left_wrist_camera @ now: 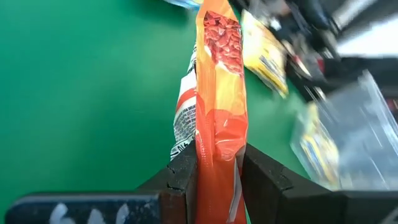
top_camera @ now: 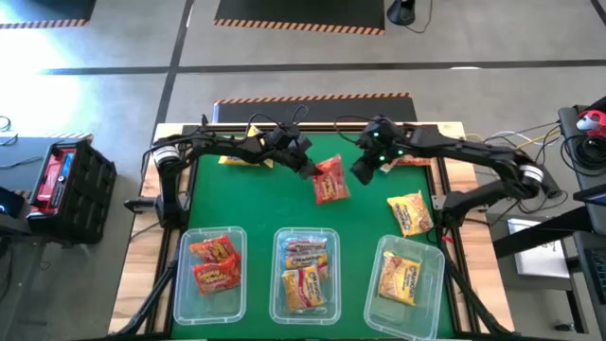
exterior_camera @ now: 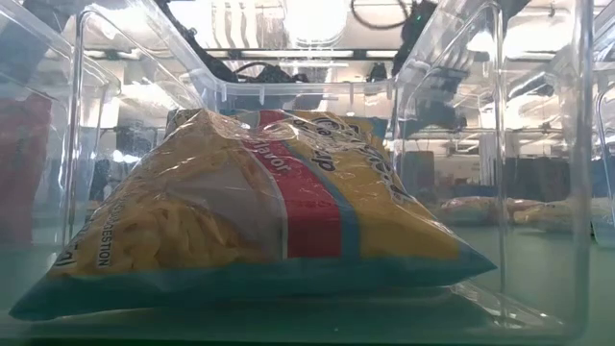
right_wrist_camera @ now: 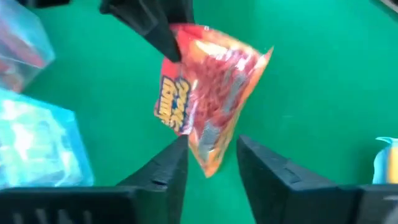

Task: Sort Maruchan noodles
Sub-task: Put the orange noodle pack into the left transparent bin

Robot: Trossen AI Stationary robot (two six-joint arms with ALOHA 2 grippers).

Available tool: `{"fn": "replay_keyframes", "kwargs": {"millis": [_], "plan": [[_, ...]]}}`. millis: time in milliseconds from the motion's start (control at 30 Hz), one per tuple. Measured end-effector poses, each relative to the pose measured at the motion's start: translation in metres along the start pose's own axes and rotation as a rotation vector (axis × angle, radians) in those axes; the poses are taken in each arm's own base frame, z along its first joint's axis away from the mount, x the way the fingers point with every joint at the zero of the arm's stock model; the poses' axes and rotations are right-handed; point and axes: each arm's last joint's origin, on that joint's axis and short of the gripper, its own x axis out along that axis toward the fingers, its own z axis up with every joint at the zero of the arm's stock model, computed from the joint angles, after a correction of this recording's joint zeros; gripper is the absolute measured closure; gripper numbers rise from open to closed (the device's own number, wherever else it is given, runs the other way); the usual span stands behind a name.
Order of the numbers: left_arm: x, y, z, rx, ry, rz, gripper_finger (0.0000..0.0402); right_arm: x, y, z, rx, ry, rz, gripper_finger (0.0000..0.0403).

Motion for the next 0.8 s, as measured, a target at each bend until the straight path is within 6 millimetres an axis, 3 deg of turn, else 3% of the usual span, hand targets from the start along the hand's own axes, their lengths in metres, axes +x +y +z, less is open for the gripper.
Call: {"fn": "replay_keyframes", "kwargs": {"millis": [133,300,567,800], "plan": [[0.0,-0.008,0.009,0.138,0.011,-0.085,0.0323,-0.013,0.006,-0.001,-0.016,-0.029,0.064,0.0234],[-0.002,-0.026,0.026,0.249,0.003,-0.166,0.0323,-0.013,0.006,-0.001,0.002,-0.021,0.076,0.0203],[-0.007,-0.035,0.028,0.308,0.166,-0.148,0.0323,-0.019,0.008,-0.004,-0.025,-0.019,0.082,0.0195],[-0.008,-0.048,0.041,0.352,0.141,-0.16,0.0323,-0.019,0.009,0.004,-0.078,-0.03,0.08,0.0195]]}}
